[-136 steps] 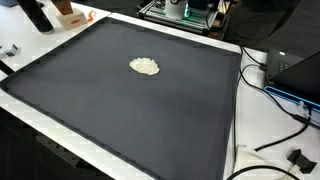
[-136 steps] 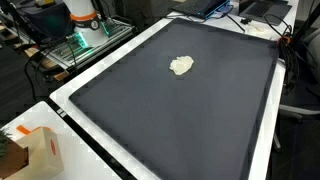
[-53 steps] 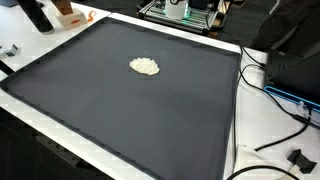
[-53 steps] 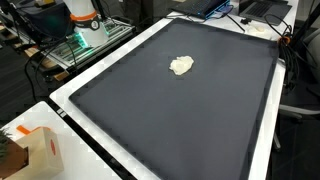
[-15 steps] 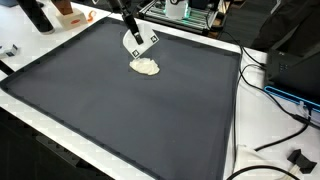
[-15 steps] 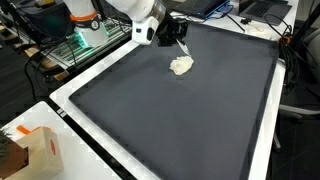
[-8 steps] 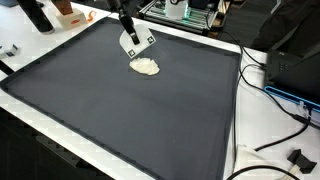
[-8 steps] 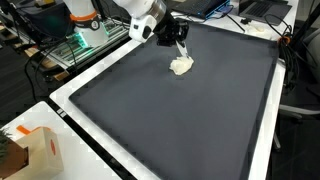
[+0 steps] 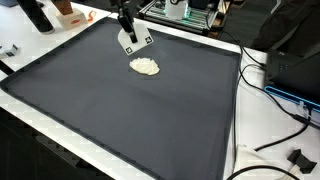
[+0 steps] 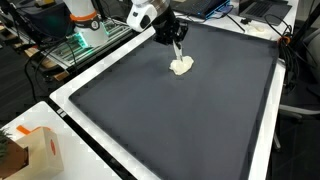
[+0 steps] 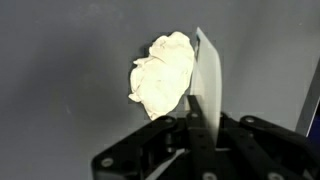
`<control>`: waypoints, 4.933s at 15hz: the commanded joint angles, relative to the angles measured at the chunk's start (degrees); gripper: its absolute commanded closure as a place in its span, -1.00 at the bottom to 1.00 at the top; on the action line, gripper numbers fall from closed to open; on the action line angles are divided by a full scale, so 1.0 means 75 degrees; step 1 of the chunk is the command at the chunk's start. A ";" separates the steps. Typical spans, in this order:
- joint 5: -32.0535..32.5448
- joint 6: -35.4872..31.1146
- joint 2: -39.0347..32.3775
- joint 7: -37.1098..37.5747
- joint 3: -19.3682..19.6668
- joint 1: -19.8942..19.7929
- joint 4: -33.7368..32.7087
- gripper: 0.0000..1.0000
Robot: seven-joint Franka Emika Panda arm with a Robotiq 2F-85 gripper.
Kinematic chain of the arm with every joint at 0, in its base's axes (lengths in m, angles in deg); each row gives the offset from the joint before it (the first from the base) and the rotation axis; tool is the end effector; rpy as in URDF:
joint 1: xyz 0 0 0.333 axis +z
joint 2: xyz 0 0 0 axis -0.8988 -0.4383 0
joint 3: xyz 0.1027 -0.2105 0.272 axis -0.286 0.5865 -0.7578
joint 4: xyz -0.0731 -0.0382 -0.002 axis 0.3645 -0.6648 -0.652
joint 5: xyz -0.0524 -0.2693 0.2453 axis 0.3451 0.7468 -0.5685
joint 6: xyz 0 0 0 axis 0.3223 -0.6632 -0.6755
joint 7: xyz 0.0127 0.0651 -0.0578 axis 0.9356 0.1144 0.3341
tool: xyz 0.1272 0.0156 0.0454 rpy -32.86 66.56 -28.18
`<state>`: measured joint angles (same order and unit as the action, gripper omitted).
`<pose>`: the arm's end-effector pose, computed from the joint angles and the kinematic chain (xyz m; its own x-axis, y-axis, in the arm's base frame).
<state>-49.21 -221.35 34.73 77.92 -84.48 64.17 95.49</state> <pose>0.5051 -0.0223 0.3242 0.5318 -0.8107 -0.2449 -0.8189 -0.4187 -0.3925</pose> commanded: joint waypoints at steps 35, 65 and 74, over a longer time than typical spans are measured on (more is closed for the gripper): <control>0.6113 0.2106 0.1937 0.2305 -0.1079 0.0131 -0.0047 0.93; 1.0478 0.5307 -0.1044 0.7650 -0.1206 0.1086 -0.2220 0.98; 1.1352 0.6410 -0.2078 0.8100 -0.0945 0.1588 -0.3003 0.98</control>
<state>33.05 -176.16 21.88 137.01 -92.73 74.23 75.26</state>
